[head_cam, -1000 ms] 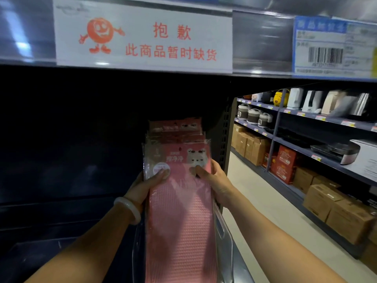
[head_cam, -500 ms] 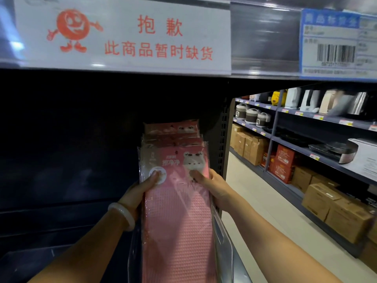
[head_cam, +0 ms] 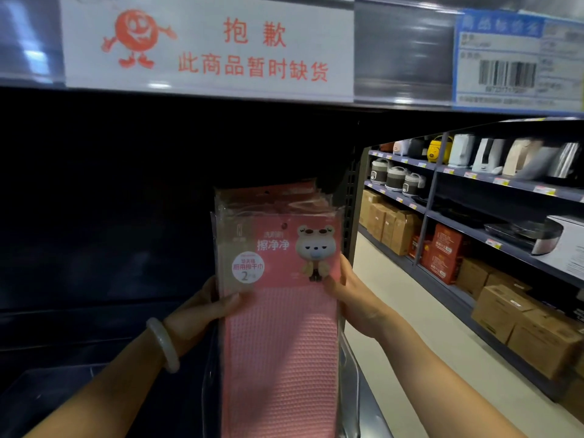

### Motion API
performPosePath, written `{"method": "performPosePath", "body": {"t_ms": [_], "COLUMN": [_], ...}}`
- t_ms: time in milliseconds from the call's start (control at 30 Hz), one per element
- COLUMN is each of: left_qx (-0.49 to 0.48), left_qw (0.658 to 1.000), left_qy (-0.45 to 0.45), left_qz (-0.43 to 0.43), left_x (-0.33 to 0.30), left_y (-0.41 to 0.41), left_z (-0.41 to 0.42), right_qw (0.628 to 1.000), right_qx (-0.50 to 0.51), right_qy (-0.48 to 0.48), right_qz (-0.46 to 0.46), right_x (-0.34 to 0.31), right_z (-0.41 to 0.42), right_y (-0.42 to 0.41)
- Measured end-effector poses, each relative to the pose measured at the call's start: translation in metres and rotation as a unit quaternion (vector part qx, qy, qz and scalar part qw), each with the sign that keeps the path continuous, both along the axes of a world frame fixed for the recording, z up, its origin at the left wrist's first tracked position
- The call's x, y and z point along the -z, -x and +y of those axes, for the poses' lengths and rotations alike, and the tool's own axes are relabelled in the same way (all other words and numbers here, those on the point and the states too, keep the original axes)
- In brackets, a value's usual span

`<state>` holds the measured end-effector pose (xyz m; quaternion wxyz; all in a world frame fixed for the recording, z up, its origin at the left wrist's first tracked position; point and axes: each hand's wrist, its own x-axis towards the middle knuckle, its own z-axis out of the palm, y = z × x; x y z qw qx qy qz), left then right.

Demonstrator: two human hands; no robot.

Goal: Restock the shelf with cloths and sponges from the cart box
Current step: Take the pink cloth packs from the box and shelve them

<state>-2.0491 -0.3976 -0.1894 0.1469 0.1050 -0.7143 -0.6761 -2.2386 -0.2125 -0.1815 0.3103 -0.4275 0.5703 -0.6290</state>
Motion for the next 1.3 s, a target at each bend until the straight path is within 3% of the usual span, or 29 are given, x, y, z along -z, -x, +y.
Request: {"method": "performPosePath", "body": {"t_ms": [133,433,633,967,1300], "left_qx": [0.005,-0.013,0.005,0.003,0.095], "left_qw": [1.0,0.999,0.999,0.995,0.994], "left_qy": [0.022,-0.014,-0.024,0.002,0.052], "left_qz": [-0.015,0.04,0.045,0.101,0.02], "left_x": [0.006,-0.016,-0.017,-0.028,-0.029], "left_y": [-0.007,-0.009,-0.013,-0.015,-0.041], "left_z": [0.006,0.012,0.017,0.03,0.05], "right_qw": [1.0,0.998,0.996,0.988,0.997], "right_qx": [-0.024,0.023,-0.003,0.035,-0.05], "right_qy": [-0.005,0.052,0.079,0.139,-0.007], "right_qz": [0.01,0.029,0.03,0.051,0.064], "right_x": [-0.002,-0.01,-0.027,-0.032,-0.02], "right_z": [0.001,0.006,0.012,0.019,0.048], "right_y": [-0.009,-0.015,-0.013,-0.025,-0.035]}}
